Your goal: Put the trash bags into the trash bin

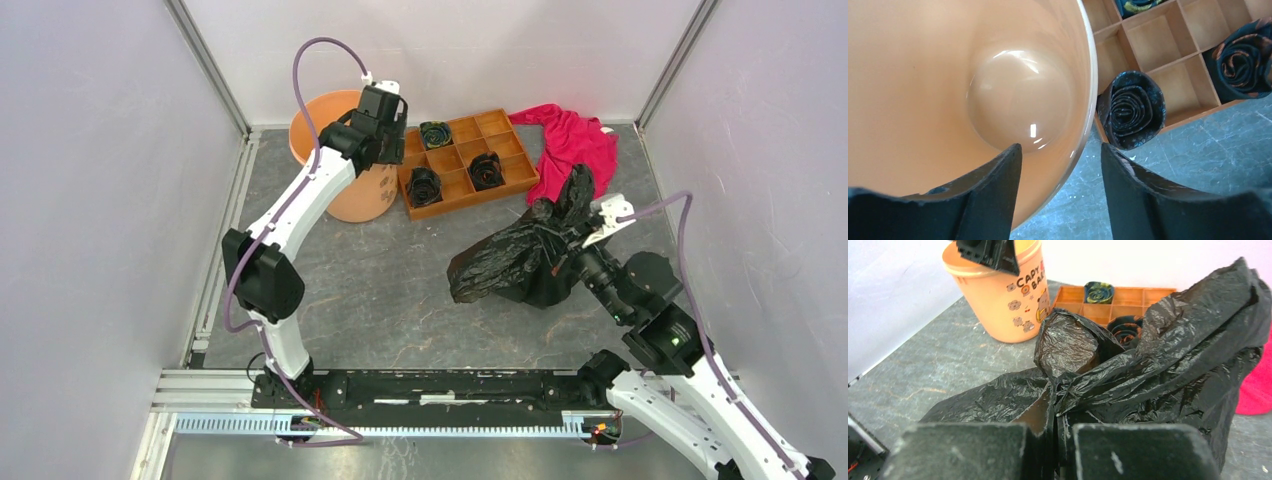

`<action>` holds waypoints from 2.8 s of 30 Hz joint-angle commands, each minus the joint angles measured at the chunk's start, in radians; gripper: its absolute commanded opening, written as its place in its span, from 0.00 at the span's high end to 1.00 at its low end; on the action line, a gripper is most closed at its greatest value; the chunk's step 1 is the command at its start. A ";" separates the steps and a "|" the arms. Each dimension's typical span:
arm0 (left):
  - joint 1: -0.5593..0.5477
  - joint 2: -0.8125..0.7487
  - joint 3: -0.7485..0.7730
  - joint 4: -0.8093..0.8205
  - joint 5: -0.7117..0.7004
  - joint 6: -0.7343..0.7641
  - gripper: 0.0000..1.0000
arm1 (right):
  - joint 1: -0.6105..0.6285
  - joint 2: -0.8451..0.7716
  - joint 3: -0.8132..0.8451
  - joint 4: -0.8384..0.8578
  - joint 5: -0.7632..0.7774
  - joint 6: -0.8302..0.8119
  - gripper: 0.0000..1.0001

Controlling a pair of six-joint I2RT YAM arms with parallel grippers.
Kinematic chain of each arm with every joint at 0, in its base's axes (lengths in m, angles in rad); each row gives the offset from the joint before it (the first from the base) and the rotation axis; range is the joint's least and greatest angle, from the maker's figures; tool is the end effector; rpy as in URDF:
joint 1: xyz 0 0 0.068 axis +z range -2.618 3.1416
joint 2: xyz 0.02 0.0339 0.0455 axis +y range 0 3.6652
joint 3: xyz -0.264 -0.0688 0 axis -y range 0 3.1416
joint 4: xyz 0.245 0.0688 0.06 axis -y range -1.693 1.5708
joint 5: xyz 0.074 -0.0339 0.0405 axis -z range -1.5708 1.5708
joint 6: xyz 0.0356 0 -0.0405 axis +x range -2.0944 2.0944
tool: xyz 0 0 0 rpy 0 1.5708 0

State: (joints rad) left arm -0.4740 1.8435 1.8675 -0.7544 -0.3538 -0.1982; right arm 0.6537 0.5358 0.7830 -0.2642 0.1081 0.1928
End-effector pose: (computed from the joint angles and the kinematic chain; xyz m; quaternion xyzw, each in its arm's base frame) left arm 0.3745 -0.1783 0.3620 0.0524 0.9001 0.0192 0.4321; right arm 0.1018 0.0731 0.3645 -0.1258 0.7019 0.2524 0.6541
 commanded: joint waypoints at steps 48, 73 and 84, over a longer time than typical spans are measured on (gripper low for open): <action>-0.529 -0.313 -0.183 -0.046 0.505 -0.081 0.92 | 0.001 0.081 0.427 -0.021 0.356 -0.198 0.98; -0.534 -0.772 -0.416 0.216 0.199 -0.029 0.01 | 0.001 0.469 0.819 0.037 -0.433 -0.164 0.99; -0.534 -1.113 -0.573 0.317 0.062 -0.028 0.00 | 0.003 0.595 0.822 0.515 -0.622 0.308 0.99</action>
State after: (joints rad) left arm -1.0058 0.7673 1.3300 -0.4942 -0.1837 -0.2375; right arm 0.6544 1.1660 1.5887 0.0353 -0.4950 0.3164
